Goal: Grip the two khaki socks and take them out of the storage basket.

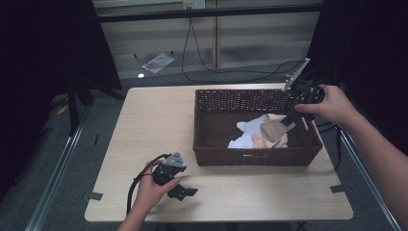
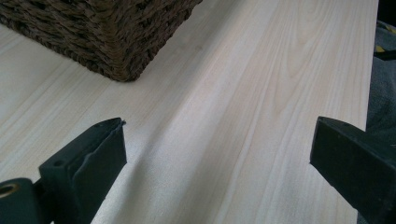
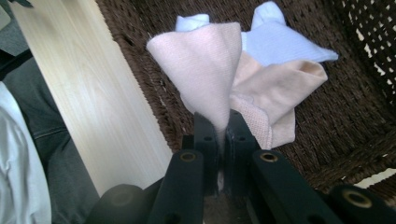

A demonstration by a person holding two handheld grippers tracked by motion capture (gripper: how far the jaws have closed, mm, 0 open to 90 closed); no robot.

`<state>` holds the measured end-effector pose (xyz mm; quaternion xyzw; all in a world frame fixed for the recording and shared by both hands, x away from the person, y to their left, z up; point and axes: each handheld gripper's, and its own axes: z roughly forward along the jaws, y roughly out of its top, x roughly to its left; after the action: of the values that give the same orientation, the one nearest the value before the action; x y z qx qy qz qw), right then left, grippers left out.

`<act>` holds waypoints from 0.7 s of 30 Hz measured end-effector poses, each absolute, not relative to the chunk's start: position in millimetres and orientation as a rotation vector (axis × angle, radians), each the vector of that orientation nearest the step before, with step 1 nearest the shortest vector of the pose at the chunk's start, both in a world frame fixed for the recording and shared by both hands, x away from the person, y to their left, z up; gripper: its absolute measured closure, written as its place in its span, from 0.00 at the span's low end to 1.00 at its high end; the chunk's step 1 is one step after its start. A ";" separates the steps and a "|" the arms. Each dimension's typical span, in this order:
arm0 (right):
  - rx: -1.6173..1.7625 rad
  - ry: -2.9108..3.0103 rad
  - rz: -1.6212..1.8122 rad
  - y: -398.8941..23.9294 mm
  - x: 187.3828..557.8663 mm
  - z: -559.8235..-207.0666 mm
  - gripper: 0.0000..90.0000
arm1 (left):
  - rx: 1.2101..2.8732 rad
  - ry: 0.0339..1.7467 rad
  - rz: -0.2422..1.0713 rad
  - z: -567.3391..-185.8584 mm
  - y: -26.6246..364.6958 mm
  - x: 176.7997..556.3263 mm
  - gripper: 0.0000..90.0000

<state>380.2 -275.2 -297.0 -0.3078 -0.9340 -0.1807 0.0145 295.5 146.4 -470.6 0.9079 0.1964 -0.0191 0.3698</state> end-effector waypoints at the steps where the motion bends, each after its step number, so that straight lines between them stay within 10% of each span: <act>1: -0.960 -2.908 -0.565 -275.4 379.6 -294.6 0.95 | 2.332 0.501 -0.049 -470.5 146.4 295.7 0.04; 21: -0.880 -2.880 -0.668 -277.4 364.6 -265.5 0.95 | 2.330 0.499 -0.062 -471.4 146.6 295.9 0.04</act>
<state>364.6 -277.4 -265.5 -0.2852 -0.9333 -0.2165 0.0284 295.9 146.6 -471.4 0.9082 0.1945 -0.0240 0.3698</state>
